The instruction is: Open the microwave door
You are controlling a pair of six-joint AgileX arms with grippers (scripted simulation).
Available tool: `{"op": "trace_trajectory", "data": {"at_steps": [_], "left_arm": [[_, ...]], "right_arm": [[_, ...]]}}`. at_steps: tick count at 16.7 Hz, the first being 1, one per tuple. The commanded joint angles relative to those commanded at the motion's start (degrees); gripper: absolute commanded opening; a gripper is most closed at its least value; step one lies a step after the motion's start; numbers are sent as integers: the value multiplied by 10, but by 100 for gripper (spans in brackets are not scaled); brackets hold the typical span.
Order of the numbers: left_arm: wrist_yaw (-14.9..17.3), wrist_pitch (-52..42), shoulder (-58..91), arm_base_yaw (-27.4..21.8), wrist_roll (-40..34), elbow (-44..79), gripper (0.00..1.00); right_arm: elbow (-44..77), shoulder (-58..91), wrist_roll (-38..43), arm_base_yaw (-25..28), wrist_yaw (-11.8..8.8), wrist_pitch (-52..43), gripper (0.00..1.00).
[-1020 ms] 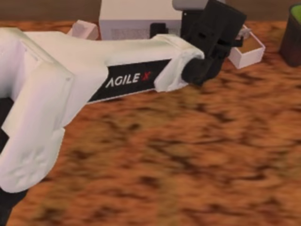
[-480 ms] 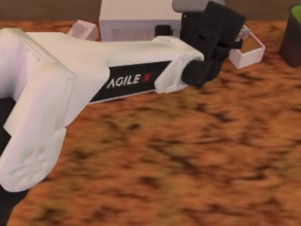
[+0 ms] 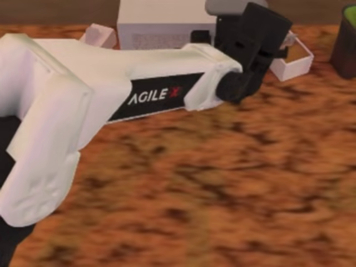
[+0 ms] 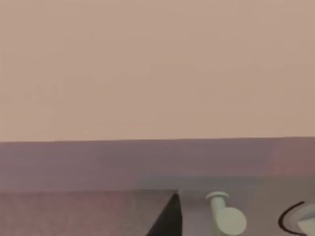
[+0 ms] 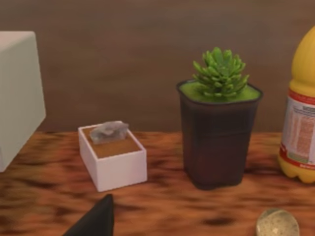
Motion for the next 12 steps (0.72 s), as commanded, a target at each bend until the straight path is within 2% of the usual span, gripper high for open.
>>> {"op": "trace_trajectory", "data": {"at_steps": [6, 7, 8, 12], "left_arm": [[0, 0, 0, 0, 0, 0, 0], [-3, -2, -13, -34, 2, -24, 0], [-3, -3, -13, -34, 2, -23, 0], [13, -64, 16, -32, -14, 39, 0]], "right_arm": [[0, 0, 0, 0, 0, 0, 100], [0, 0, 0, 0, 0, 0, 100], [0, 0, 0, 0, 0, 0, 100], [0, 0, 0, 0, 0, 0, 100]]}}
